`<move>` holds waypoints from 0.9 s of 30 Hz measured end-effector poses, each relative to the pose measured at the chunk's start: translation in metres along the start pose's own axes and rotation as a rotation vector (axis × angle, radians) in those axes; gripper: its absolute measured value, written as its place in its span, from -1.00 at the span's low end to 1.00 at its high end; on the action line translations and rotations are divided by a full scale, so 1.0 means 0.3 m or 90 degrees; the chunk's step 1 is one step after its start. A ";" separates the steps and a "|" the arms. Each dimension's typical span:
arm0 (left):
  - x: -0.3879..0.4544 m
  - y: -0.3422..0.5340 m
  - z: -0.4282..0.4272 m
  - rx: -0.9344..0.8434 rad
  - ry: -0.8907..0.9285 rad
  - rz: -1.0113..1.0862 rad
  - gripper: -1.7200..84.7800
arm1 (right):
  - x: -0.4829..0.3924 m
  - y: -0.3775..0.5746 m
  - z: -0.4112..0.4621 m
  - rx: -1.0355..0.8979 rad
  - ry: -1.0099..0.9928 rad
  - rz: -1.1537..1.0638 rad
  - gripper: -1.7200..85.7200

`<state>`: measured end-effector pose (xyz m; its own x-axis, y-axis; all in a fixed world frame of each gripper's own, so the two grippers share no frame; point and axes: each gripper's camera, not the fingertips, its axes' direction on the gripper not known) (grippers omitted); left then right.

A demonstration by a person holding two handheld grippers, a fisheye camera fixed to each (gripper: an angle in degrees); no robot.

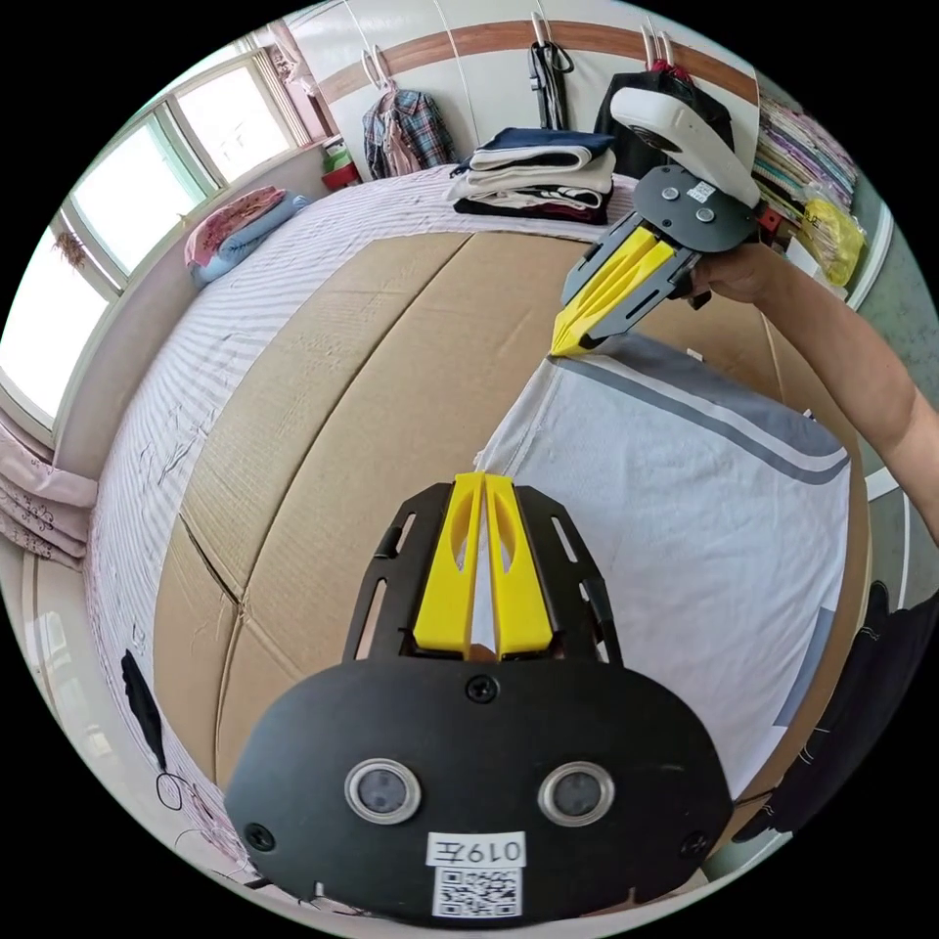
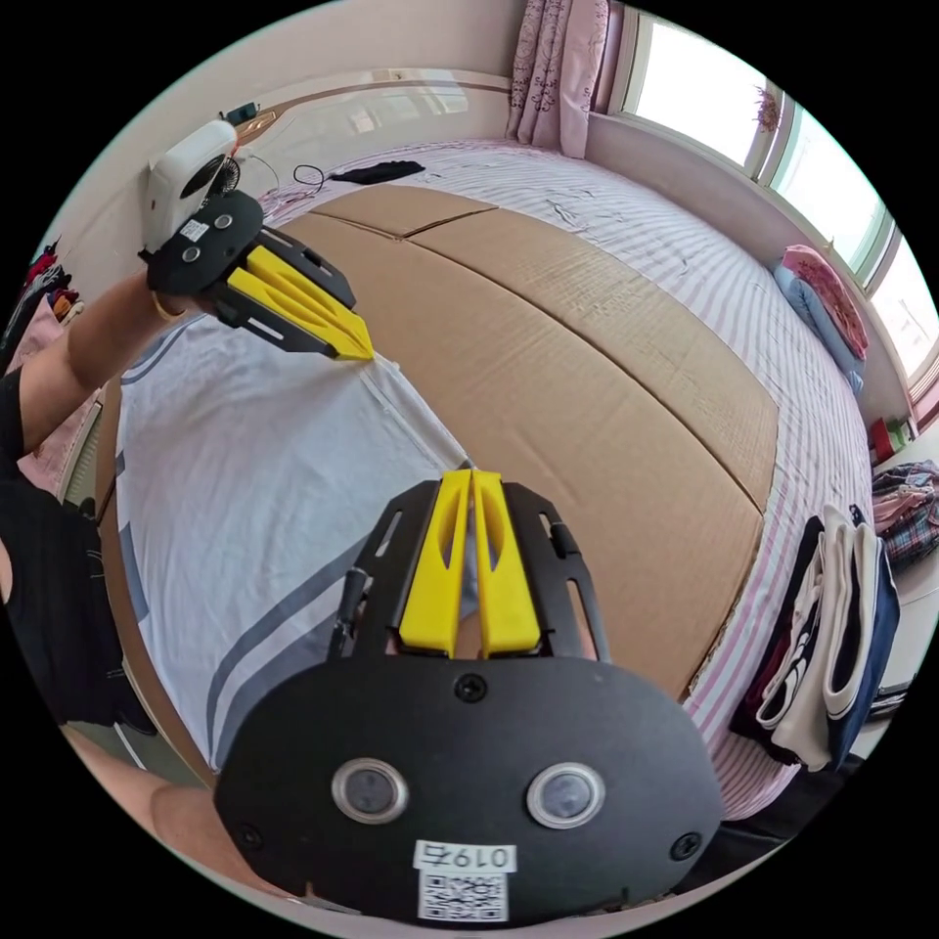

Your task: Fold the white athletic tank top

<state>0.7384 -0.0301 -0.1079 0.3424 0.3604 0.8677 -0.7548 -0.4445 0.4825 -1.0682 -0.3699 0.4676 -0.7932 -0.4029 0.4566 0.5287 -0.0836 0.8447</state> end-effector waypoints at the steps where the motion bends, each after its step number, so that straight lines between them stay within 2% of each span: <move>1: -0.012 -0.007 -0.001 0.007 -0.001 -0.010 -0.94 | 0.009 0.010 -0.008 0.007 -0.003 0.005 -0.98; 10: -0.031 -0.044 0.084 -0.019 -0.008 -0.025 -0.94 | 0.035 0.057 -0.005 -0.005 0.002 0.019 -0.92; 16: -0.048 -0.035 0.084 -0.008 -0.011 -0.026 -0.95 | 0.155 0.171 -0.109 0.062 -0.009 0.143 -0.87; 22: -0.066 -0.018 0.095 -0.008 -0.012 -0.029 -0.94 | 0.196 0.252 -0.073 0.029 -0.059 0.217 -0.82; 27: -0.084 0.004 0.091 -0.006 -0.014 -0.036 -0.94 | 0.180 0.258 -0.069 0.034 -0.050 0.214 -0.92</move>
<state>0.7439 -0.0621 -0.1259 0.3976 0.3663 0.8413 -0.7392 -0.4153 0.5302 -1.0637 -0.4170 0.5518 -0.5994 -0.3279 0.7302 0.7493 0.0908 0.6559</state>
